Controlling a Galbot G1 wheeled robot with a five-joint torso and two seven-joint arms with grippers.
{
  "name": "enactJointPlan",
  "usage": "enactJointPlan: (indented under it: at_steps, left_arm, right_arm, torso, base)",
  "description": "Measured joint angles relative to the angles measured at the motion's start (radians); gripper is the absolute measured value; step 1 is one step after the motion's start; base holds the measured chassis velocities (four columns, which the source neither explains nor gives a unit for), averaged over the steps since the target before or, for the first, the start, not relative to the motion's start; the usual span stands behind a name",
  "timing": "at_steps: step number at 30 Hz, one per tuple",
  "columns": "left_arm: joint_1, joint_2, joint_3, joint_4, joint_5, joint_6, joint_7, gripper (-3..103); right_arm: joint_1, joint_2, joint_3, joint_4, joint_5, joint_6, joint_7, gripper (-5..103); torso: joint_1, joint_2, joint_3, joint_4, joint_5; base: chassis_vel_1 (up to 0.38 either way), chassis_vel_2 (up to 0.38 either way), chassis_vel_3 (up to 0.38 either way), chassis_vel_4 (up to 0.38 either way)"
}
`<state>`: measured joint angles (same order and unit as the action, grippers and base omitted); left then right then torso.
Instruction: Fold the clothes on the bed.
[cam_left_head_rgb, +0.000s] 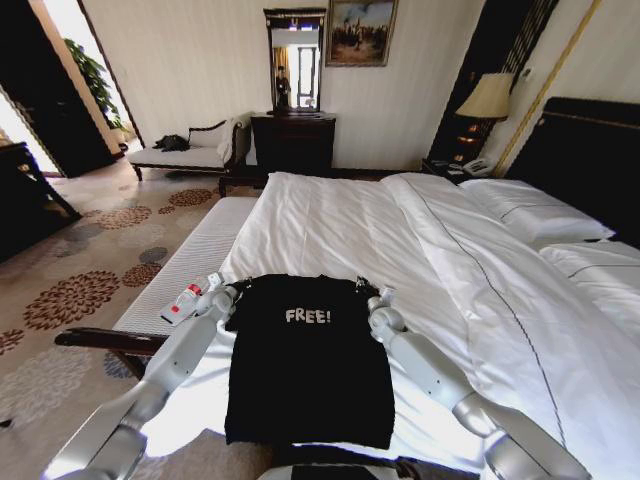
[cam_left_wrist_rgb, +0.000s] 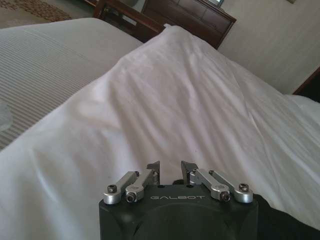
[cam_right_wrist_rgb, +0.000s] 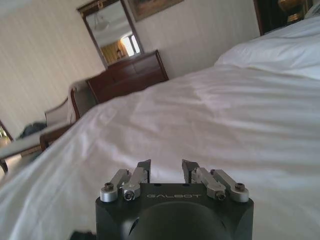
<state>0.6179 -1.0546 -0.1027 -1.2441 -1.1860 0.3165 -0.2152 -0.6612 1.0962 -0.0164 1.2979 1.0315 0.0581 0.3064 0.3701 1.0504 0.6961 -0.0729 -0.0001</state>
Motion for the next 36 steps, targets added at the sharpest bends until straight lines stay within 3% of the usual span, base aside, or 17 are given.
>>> enactJointPlan:
  at_steps: [1,3,5,6,7,9,11,12,14,15,18,24,26,28,31,36]
  left_arm:
    - [0.024,0.016,-0.027,-0.034,-0.013,0.004,-0.005,34]
    - [0.050,0.029,-0.058,-0.064,-0.023,0.007,-0.009,34]
    - [0.129,0.057,-0.153,-0.144,-0.049,0.014,-0.024,44]
    - [0.166,0.068,-0.189,-0.182,-0.060,0.016,-0.033,51]
    - [0.166,0.068,-0.189,-0.182,-0.060,0.016,-0.033,51]
    - [0.250,0.085,-0.255,-0.270,-0.080,0.016,-0.062,62]
    - [0.280,0.085,-0.278,-0.308,-0.085,0.016,-0.072,68]
    - [0.315,0.083,-0.308,-0.348,-0.086,0.016,-0.078,68]
    - [0.402,0.072,-0.387,-0.445,-0.093,0.019,-0.090,78]
    - [0.402,0.072,-0.387,-0.445,-0.093,0.019,-0.090,78]
    - [0.513,0.061,-0.498,-0.600,-0.117,0.019,-0.091,93]
    - [0.604,0.072,-0.608,-0.762,-0.145,-0.031,-0.055,100]
    - [0.609,0.084,-0.645,-0.851,-0.189,-0.033,-0.060,100]
    - [0.607,0.087,-0.654,-0.881,-0.203,-0.031,-0.065,100]
    - [0.585,0.102,-0.678,-1.024,-0.261,-0.007,-0.081,100]
    - [0.524,0.114,-0.679,-1.122,-0.330,0.027,-0.114,100]
  right_arm:
    - [-0.023,-0.012,0.033,0.040,0.031,0.006,0.000,38]
    - [-0.050,-0.026,0.064,0.080,0.066,0.007,0.008,44]
    - [-0.154,-0.064,0.142,0.206,0.150,-0.006,0.045,56]
    - [-0.208,-0.083,0.176,0.276,0.189,-0.020,0.066,56]
    - [-0.208,-0.083,0.176,0.276,0.189,-0.020,0.066,56]
    - [-0.345,-0.117,0.276,0.451,0.250,-0.062,0.134,66]
    - [-0.416,-0.124,0.325,0.521,0.266,-0.075,0.166,72]
    - [-0.463,-0.123,0.353,0.563,0.278,-0.086,0.192,78]
    - [-0.531,-0.097,0.382,0.617,0.296,-0.110,0.237,88]
    - [-0.531,-0.097,0.382,0.617,0.296,-0.110,0.237,88]
    - [-0.584,-0.017,0.384,0.641,0.302,-0.135,0.275,97]
    - [-0.600,0.100,0.367,0.628,0.302,-0.154,0.301,100]
    - [-0.591,0.138,0.362,0.603,0.304,-0.157,0.306,100]
    - [-0.586,0.145,0.361,0.594,0.305,-0.157,0.307,103]
    - [-0.563,0.159,0.357,0.562,0.301,-0.157,0.304,97]
    - [-0.544,0.156,0.364,0.541,0.295,-0.155,0.295,96]
  torso:
    - [0.000,0.000,0.000,0.0000,0.0000]
    - [0.000,0.000,0.000,0.0001,0.0000]
    - [0.000,0.000,0.000,-0.0002,0.0001]
    - [0.000,0.000,0.000,-0.0006,0.0006]
    - [0.000,0.000,0.000,-0.0006,0.0006]
    - [0.000,0.000,0.000,0.0005,-0.0001]
    - [-0.001,0.000,0.000,-0.0003,-0.0004]
    - [-0.001,0.000,0.000,-0.0017,-0.0004]
    - [-0.001,0.000,0.000,-0.0009,-0.0004]
    - [-0.001,0.000,0.000,-0.0009,-0.0004]
    - [-0.001,0.000,0.000,0.0000,0.0005]
    - [0.000,0.000,0.000,0.0001,0.0000]
    - [0.000,0.000,0.000,0.0001,0.0000]
    - [0.000,0.000,0.000,0.0000,0.0000]
    - [0.000,0.000,0.000,-0.0004,0.0002]
    - [0.000,0.000,0.000,-0.0003,0.0002]
  base:
    - [0.000,0.000,0.000,0.000]
    - [0.000,0.000,0.000,0.000]
    - [0.000,0.000,0.000,0.000]
    - [0.000,0.000,0.000,0.000]
    - [0.000,0.000,0.000,0.000]
    - [0.000,0.000,0.000,0.000]
    - [0.000,0.000,0.000,0.000]
    - [0.000,0.000,0.000,0.000]
    - [0.000,0.000,0.000,0.000]
    - [0.000,0.000,0.000,0.000]
    - [0.000,0.000,0.000,0.000]
    - [0.000,0.000,0.000,0.000]
    - [0.000,0.000,0.000,0.000]
    - [0.000,0.000,0.000,0.000]
    - [0.000,0.000,0.000,0.000]
    - [0.000,0.000,0.000,0.000]
